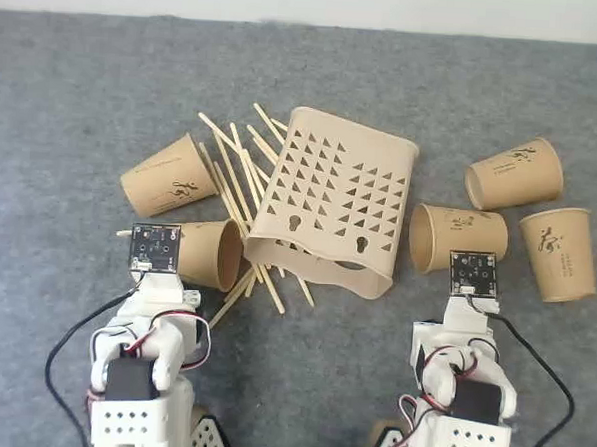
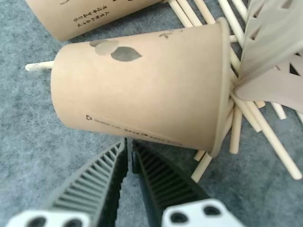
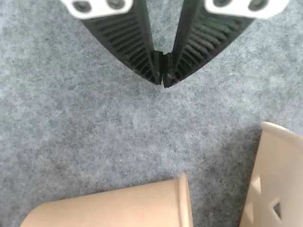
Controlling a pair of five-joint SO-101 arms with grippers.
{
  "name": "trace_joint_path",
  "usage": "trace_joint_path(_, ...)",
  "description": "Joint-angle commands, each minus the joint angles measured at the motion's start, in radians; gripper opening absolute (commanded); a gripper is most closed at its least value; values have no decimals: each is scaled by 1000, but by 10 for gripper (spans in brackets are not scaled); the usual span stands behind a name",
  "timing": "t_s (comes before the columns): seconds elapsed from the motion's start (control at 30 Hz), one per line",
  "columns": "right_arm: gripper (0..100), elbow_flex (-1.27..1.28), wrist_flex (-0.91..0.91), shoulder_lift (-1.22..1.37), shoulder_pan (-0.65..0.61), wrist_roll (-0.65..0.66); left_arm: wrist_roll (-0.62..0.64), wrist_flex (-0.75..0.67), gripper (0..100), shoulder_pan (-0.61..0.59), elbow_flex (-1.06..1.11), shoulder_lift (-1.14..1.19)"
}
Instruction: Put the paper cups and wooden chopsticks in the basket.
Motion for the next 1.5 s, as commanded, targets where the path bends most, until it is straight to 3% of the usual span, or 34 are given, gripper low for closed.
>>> trace_joint_path(0.0,8,15,5,-19,-8,12,-6,5,12,0,-5,-14)
trace_joint_path(0.8,8,-28,18,-19,5,15,-8,9,12,-2,-41,-15)
trace_joint_path(0.97,9,-137,42,-21,196,15,-9,31,12,-3,-145,-15)
trace_joint_path(1.07,9,-129,41,-21,291,15,-11,-25,12,-3,-185,-15)
trace_joint_path(1.27,9,-87,19,-21,278,15,-61,-89,13,84,-255,-12)
trace_joint_path(1.47,8,-49,-25,-21,275,15,-117,32,53,227,-395,-9)
